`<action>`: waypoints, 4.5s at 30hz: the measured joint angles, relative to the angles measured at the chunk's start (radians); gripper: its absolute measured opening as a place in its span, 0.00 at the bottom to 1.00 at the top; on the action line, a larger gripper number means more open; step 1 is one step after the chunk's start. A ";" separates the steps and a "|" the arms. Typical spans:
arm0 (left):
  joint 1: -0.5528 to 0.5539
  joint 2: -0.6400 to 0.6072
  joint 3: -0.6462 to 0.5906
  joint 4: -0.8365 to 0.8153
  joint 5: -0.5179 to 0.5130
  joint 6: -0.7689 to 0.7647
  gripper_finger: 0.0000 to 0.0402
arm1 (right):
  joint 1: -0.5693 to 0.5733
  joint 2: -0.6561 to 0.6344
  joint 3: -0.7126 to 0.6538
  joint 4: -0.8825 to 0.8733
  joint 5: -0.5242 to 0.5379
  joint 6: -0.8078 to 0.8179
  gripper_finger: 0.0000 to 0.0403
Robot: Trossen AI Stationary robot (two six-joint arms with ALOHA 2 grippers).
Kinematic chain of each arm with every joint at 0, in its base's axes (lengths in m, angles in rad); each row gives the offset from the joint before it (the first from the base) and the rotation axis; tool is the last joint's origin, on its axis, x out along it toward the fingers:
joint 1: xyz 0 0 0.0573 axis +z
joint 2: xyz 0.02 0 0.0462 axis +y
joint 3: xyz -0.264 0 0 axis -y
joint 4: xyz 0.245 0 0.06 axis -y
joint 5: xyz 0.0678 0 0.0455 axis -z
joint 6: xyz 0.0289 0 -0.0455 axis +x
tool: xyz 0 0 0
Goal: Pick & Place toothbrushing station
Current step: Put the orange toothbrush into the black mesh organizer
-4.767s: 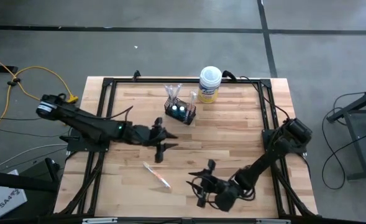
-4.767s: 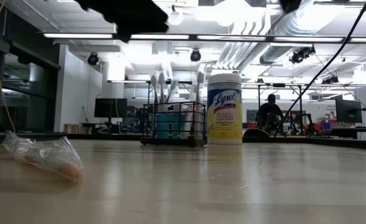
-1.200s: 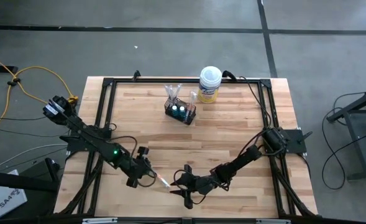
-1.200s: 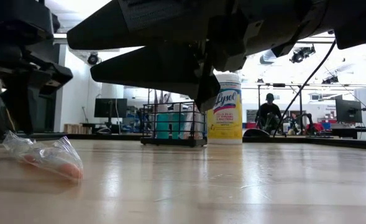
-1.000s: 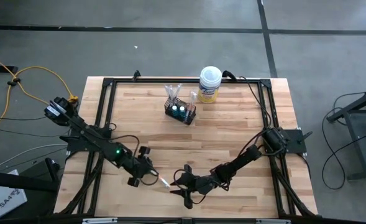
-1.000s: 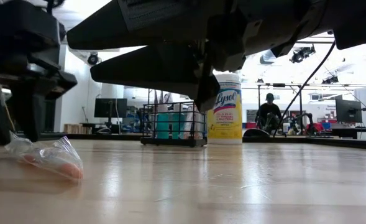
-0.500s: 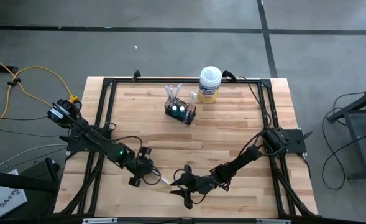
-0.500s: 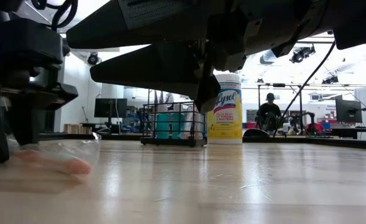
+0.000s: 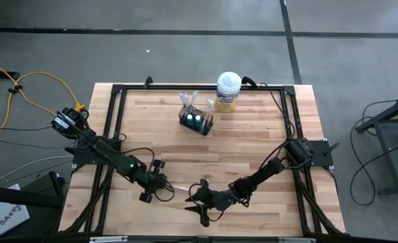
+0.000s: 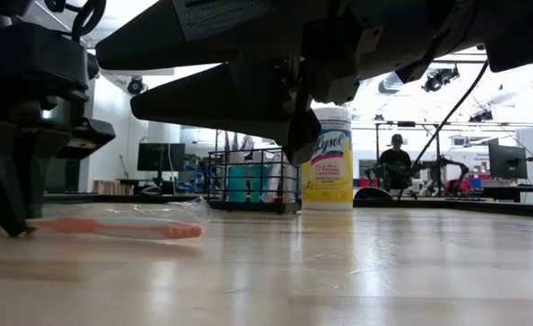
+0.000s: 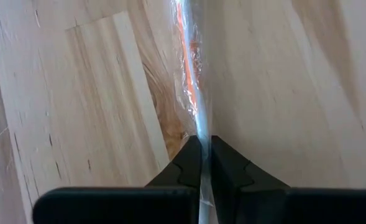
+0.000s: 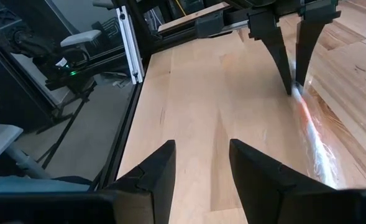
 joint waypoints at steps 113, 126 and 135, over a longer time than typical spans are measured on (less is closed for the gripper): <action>-0.199 0.066 0.069 0.998 -0.558 2.284 0.01 | -0.046 -0.263 0.000 -0.207 -0.233 0.198 0.35; -0.171 0.067 0.069 1.040 -0.530 2.312 0.01 | -0.046 -0.263 0.000 -0.203 -0.259 0.209 0.35; -0.157 0.067 0.069 1.044 -0.532 2.323 0.01 | -0.046 -0.262 0.000 -0.206 -0.294 0.225 0.28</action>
